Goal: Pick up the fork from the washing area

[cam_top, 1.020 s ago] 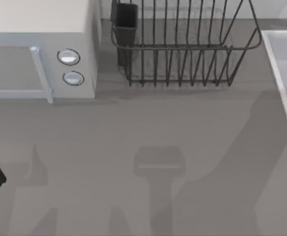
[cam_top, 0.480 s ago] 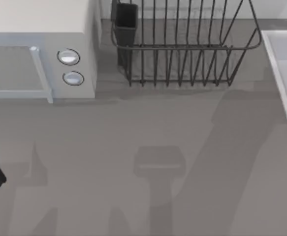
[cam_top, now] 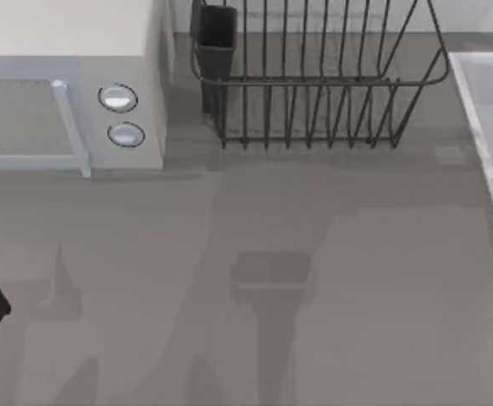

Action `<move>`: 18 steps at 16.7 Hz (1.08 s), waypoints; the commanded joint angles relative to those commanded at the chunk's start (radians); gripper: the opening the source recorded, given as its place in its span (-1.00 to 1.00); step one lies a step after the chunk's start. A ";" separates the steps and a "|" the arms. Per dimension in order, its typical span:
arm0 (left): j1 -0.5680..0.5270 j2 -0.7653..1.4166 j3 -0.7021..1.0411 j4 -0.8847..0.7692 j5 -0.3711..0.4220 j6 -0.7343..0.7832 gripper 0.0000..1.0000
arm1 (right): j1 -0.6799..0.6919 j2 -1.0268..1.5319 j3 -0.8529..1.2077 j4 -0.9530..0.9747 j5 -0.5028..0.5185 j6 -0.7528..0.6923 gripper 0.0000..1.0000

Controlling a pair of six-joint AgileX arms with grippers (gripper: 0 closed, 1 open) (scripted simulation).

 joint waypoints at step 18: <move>0.000 0.000 0.000 0.000 0.000 0.000 1.00 | 0.427 -0.230 -0.270 0.016 0.005 0.419 -1.00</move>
